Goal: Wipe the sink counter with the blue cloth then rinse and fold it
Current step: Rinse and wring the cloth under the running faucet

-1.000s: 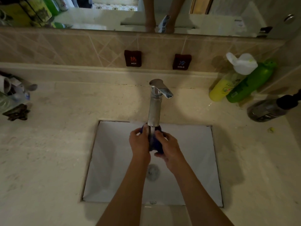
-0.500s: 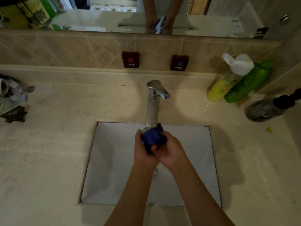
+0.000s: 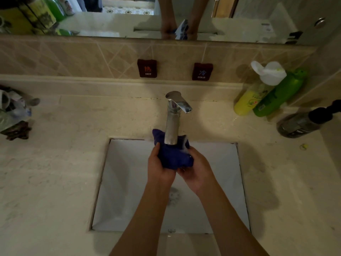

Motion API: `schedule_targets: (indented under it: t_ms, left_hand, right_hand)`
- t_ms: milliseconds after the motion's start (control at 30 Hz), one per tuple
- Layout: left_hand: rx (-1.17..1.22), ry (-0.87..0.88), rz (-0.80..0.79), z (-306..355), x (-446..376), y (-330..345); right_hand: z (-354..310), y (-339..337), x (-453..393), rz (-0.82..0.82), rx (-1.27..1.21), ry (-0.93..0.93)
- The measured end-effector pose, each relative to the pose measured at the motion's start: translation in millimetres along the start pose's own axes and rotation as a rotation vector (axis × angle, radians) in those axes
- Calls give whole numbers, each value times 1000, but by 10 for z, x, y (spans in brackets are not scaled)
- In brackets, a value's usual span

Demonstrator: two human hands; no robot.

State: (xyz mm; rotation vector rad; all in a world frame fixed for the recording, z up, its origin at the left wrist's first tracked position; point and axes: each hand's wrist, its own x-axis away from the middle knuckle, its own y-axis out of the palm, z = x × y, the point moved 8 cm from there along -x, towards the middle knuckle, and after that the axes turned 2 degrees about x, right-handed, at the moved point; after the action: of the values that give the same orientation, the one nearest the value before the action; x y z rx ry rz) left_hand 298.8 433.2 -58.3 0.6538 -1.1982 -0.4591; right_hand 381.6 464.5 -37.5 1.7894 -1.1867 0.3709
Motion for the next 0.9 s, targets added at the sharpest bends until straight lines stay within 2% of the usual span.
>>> schedule_targets:
  t_ms: [67, 167, 267, 333, 467, 567, 633, 700, 800, 900]
  left_hand:
    - [-21, 1, 59, -54, 17, -51]
    - [-58, 12, 80, -50, 32, -98]
    - [-320, 30, 55, -12, -51, -83]
    - [-406, 53, 96, 35, -97, -101]
    - [-454, 204, 172, 182, -52, -145]
    - [-483, 247, 166, 107, -9, -176]
    - [-600, 259, 285, 116, 14, -276]
    - [-730, 305, 342, 200, -2, -329]
    - [-918, 493, 328, 398, 57, -149]
    - [-1097, 650, 334, 613, 62, 49]
  right_hand:
    - [42, -50, -33, 70, -20, -29]
    - [75, -24, -87, 58, -35, -145]
    - [78, 90, -117, 10, -59, -193]
    - [89, 155, -149, -20, -68, -181]
    - [62, 292, -166, -7, 263, -234]
    - [-11, 368, -202, 57, 488, -252]
    - [-4, 330, -258, 117, 533, -220]
    - [55, 275, -297, 168, 503, -183]
    - [161, 293, -331, 195, 299, -150]
    - [225, 305, -372, 276, 254, -140]
